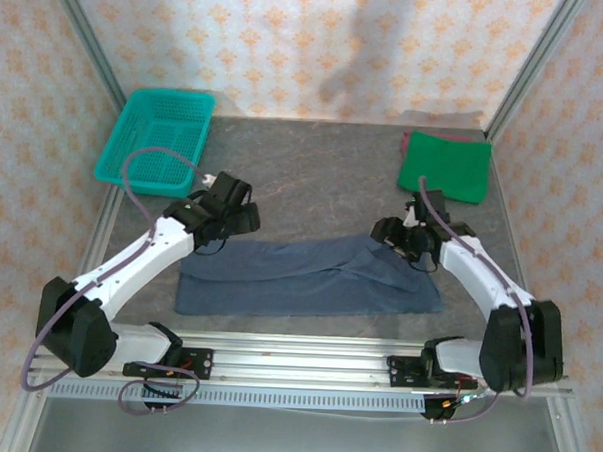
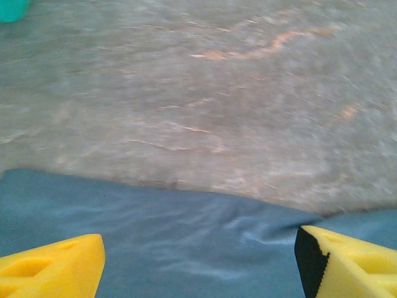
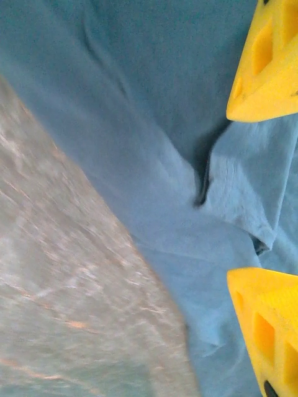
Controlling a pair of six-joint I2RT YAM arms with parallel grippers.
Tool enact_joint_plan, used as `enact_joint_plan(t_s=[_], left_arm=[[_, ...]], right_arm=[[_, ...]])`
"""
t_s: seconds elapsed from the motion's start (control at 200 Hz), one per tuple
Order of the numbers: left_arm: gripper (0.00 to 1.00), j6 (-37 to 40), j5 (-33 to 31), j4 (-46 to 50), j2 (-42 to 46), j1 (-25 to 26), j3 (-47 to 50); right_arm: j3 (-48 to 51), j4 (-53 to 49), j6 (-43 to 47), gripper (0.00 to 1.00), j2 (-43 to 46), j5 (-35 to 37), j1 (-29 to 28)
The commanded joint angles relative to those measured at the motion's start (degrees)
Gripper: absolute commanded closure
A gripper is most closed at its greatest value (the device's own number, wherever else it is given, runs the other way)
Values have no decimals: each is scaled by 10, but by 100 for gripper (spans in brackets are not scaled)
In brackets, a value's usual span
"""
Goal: Fold and stack the t-shirts
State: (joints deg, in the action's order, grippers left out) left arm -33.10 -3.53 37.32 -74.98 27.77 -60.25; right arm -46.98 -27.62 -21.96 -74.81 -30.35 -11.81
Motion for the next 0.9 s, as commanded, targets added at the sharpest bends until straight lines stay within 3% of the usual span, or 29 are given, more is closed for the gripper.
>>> enact_joint_plan(t_s=[0.0,0.48,0.66,0.741,0.896], left_arm=[[18,48,38,-45,-2,26,-20],[19,51,35,-38,-17,46,-25],[19,49,29,-37,-18,46,-18],[19,50,26,-34,-19,47,-17],[19,53,16,-28,-20,46,-16]], right_arm=[[-18,9,54,40,-35,-15,-19],[-41,-4,89,48,-114,-3,-46],[-36,-1,92,56,-125,-5,-48],[-35,1,93,66,-130,-10,-48],[-36,-7,89,97,-114,-15,-49]])
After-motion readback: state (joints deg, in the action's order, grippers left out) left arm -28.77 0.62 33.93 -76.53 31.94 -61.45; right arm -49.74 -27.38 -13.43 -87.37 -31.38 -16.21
